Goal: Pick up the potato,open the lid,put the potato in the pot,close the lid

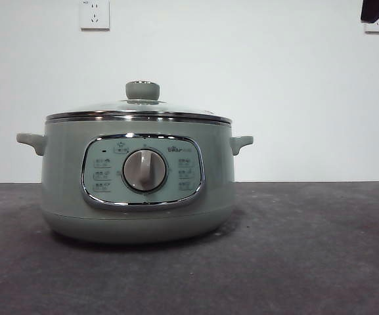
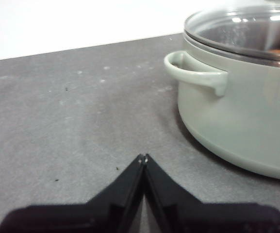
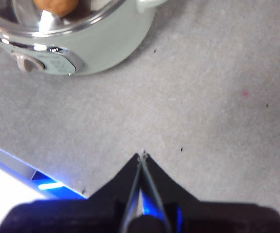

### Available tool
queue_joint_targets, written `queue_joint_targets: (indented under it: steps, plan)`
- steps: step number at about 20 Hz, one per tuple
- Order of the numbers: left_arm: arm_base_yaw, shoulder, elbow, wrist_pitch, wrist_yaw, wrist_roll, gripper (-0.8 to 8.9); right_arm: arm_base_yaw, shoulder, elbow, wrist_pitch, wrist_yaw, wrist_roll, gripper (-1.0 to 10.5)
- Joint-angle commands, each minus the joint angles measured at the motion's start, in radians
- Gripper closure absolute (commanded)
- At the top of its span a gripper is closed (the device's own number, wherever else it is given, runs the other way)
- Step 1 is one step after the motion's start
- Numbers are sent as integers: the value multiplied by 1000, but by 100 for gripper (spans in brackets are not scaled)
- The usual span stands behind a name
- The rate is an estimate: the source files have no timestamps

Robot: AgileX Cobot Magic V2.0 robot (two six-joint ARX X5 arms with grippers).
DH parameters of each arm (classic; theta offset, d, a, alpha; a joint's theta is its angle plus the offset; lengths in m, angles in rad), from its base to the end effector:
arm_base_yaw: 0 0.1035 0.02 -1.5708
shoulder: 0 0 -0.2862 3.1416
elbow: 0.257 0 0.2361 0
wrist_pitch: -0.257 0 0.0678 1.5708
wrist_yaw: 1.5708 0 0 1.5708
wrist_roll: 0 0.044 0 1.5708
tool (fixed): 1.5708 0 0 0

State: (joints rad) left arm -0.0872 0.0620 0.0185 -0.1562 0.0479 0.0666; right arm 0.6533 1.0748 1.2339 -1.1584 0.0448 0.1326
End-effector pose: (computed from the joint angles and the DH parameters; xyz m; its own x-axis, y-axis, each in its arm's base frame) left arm 0.0742 -0.0086 0.1491 0.9711 -0.1330 -0.1981 0.1466 0.9876 0.0558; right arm 0.1284 0.0958 0.3566 0.4563 0.2929 -0.8402 -0.4945 0.8685 0.0342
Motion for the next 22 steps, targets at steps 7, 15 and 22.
queue_joint_targets:
  steps: [7, 15, 22]
  plan:
    - [63, -58, -11, -15, -29, 12, 816, 1, 1, -10, 13, 1, 6, 946]
    - [71, -39, -11, -9, -14, 1, 816, 1, 1, -10, 13, 1, 6, 946]
    - [71, -15, -11, -9, -14, 1, 816, -15, -23, -11, 22, 14, -2, 946]
